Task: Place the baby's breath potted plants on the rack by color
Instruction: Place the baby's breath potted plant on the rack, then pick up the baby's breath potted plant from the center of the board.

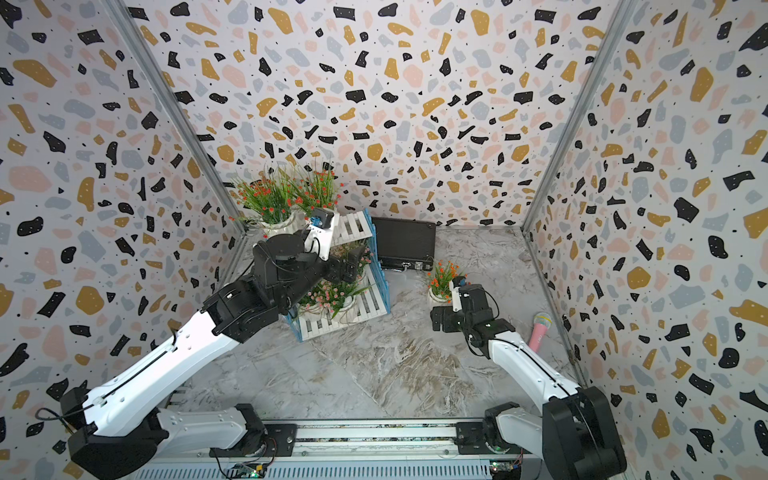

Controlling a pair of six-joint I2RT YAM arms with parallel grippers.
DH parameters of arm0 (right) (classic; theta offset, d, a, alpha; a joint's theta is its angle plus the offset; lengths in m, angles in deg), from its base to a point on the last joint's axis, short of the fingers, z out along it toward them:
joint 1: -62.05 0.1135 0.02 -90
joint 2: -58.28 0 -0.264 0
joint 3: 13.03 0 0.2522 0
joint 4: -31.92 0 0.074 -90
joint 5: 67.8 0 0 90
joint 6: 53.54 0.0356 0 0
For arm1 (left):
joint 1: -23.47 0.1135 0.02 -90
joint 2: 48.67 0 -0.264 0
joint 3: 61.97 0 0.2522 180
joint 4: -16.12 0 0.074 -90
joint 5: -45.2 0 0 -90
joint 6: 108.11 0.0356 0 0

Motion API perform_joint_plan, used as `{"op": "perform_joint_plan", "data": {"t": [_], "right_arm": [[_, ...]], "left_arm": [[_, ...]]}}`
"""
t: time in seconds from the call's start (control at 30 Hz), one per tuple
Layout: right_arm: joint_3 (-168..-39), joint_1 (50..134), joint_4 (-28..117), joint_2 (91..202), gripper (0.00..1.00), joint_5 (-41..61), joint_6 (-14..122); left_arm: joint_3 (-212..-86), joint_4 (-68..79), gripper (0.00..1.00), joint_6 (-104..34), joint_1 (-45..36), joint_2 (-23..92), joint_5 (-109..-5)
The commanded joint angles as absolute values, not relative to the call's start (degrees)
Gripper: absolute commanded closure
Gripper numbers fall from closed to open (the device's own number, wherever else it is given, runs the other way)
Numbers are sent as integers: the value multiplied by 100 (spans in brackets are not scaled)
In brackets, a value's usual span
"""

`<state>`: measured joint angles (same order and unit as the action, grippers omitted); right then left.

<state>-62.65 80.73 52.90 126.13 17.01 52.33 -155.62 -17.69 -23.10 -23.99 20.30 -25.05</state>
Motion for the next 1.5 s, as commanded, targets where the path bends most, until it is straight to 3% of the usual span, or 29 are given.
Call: {"op": "perform_joint_plan", "data": {"t": [0.0, 0.57, 1.47], "right_arm": [[-6481, 8235, 4598, 12804, 1, 2108, 4825], [-6890, 8262, 2997, 14582, 1, 2525, 4768], [-6908, 8097, 1492, 15380, 2, 2597, 4910]], "left_arm": [[-15271, -1955, 1, -2671, -2476, 1681, -2676], [-13843, -2273, 1, -3153, -2671, 188, -3067], [-13299, -2581, 1, -3333, -2731, -429, -3053]]}}
